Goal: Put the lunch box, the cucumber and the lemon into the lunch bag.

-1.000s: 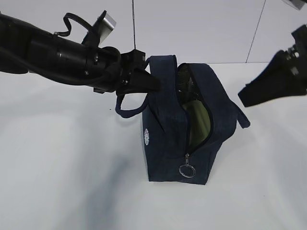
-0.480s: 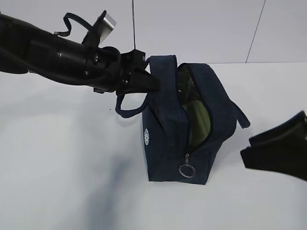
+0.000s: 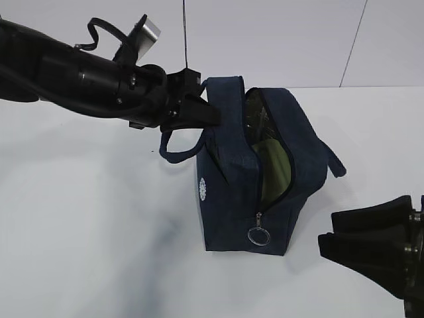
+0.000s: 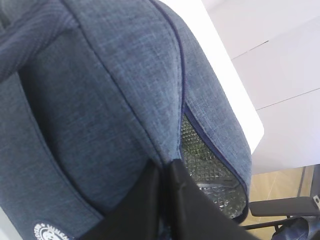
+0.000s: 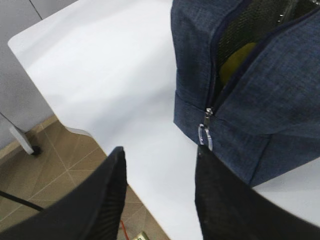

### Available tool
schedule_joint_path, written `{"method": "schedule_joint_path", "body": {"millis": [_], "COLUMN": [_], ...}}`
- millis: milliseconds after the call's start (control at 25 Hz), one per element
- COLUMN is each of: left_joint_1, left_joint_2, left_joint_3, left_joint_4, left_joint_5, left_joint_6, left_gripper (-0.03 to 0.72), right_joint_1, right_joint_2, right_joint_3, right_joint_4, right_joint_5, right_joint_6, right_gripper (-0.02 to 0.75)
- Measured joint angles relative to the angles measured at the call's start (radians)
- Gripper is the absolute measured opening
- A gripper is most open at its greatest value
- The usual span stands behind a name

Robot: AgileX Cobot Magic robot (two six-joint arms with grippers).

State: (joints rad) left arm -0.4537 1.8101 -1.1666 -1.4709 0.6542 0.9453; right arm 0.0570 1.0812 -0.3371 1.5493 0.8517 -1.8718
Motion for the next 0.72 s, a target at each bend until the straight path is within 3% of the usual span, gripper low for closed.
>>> {"method": "schedule_joint_path", "body": {"millis": [320, 720], "left_joint_1": [0.000, 0.000], "left_joint_2": [0.000, 0.000], "left_joint_3": [0.000, 0.000], "left_joint_4": [0.000, 0.000], "left_joint_5": [-0.013, -0.016], "left_joint_6": [0.000, 0.000], "left_gripper": [0.005, 0.005], "right_joint_1": [0.000, 0.000], "right_joint_2": [0.159, 0.474], "right_joint_3": [0.031, 0.029], "right_joint_4": [0.208, 0.251], "right_joint_5": [-0.002, 0.243], "right_joint_6": [-0.304, -0.662], "right_gripper": [0.346, 0.346]}}
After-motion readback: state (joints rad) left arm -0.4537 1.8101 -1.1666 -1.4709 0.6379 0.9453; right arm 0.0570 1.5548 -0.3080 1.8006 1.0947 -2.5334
